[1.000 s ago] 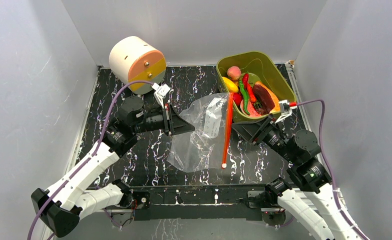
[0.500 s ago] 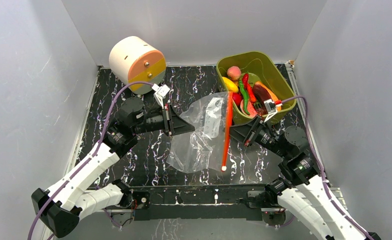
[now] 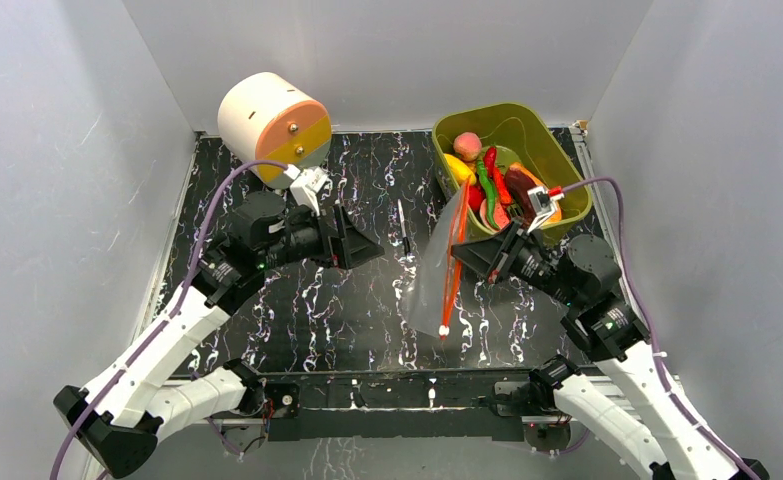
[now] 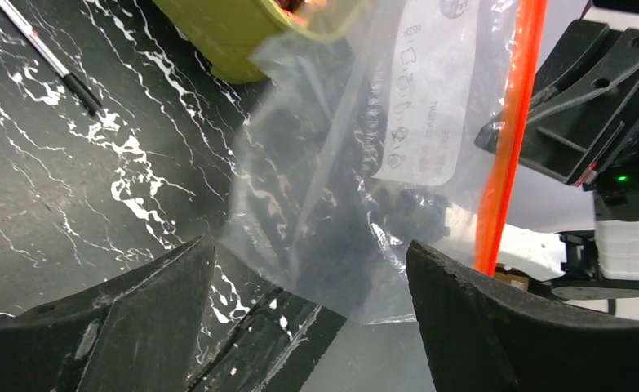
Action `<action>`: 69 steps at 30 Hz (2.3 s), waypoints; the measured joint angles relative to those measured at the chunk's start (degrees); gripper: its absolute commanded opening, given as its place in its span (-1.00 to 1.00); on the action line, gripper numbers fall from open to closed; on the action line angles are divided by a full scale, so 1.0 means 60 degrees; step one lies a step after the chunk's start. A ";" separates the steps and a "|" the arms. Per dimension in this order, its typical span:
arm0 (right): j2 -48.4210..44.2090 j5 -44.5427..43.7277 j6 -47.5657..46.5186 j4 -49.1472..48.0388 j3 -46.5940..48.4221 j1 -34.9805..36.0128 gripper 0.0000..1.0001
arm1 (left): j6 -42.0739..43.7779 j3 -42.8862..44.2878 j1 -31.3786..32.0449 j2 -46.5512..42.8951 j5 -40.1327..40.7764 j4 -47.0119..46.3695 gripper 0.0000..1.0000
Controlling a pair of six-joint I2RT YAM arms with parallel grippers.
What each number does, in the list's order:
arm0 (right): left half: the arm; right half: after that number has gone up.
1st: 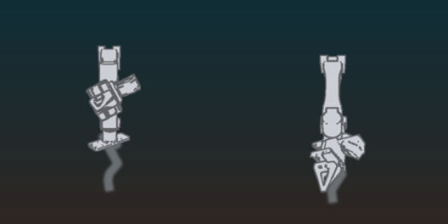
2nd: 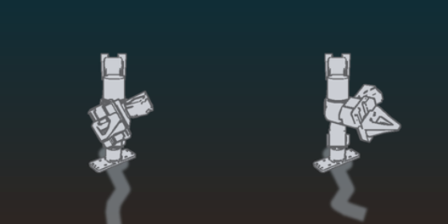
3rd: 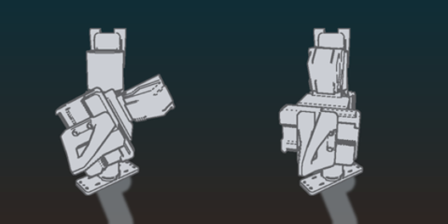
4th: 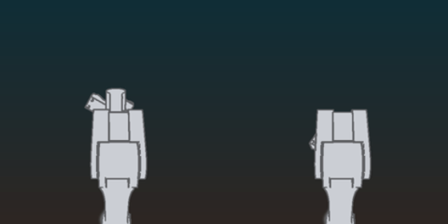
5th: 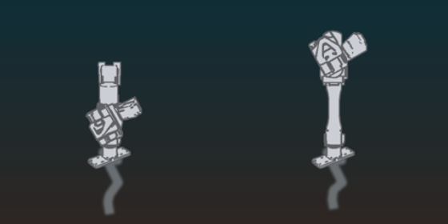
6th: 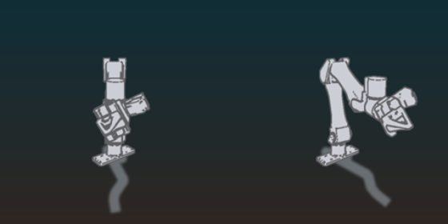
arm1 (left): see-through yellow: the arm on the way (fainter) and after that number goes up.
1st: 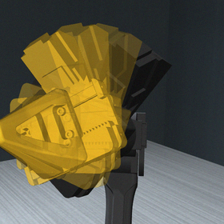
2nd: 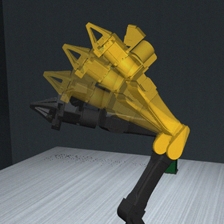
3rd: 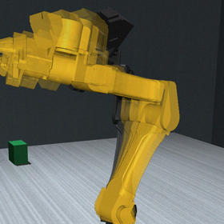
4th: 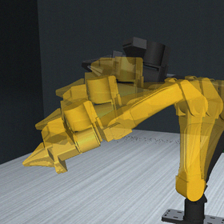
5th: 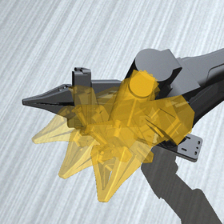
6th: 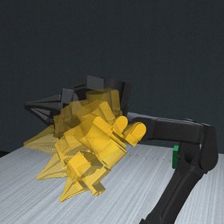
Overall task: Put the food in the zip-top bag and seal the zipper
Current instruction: Pick up the zipper food storage bag at the center of the board, then open the zipper of the food storage bag.
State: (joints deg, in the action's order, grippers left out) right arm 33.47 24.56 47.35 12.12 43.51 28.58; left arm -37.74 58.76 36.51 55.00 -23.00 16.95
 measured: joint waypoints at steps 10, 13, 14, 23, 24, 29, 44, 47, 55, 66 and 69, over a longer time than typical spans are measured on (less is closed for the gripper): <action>0.1665 -0.0627 -0.0372 0.1395 0.1614 0.0000 -1.00 | 0.0251 0.0244 0.0000 0.0616 -0.0444 -0.0379 0.65; 0.2146 -0.0761 -0.0280 0.1679 0.1712 0.0000 -1.00 | 0.0069 0.0058 0.0000 0.0707 -0.0605 -0.0688 0.66; 0.2266 -0.0820 -0.0200 0.1800 0.1716 0.0004 -1.00 | 0.0022 0.0047 0.0000 0.0743 -0.0648 -0.0747 0.66; 0.2812 -0.1370 0.0612 0.2022 0.1716 0.0441 -1.00 | -0.0364 -0.0004 0.0004 0.0943 -0.0823 -0.1672 0.62; 0.2914 -0.1417 0.0645 0.2029 0.1727 0.0539 -1.00 | -0.0423 0.0000 0.0018 0.1060 -0.0823 -0.1730 0.62; 0.3756 -0.1781 0.0703 0.2098 0.2047 0.1147 -1.00 | -0.0568 0.0044 0.0142 0.1763 -0.0794 -0.1745 0.58; 0.4371 -0.2419 0.0710 0.2029 0.2244 0.2171 -1.00 | -0.0382 0.0331 0.0568 0.2677 -0.0401 -0.1351 0.45; 0.4452 -0.2656 0.0754 0.2076 0.2248 0.2208 -1.00 | -0.0033 0.0554 0.0714 0.2769 -0.0069 -0.0969 0.25; 0.4481 -0.2980 0.0929 0.2197 0.2248 0.2288 -1.00 | 0.0991 0.1235 0.0994 0.2925 0.1195 0.0415 -0.24; 0.4484 -0.3107 0.1024 0.2164 0.2251 0.2375 -1.00 | 0.1501 0.1836 0.1140 0.3297 0.1654 0.1548 -0.18; 0.4535 -0.3136 0.1056 0.2171 0.2313 0.2433 -1.00 | 0.1286 0.1832 0.1155 0.3297 0.1217 0.1319 -0.17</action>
State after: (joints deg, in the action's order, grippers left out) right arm 60.69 5.74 53.69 25.15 57.39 43.18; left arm -30.02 69.76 43.44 74.78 -15.70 24.86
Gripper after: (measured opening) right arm 0.009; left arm 0.410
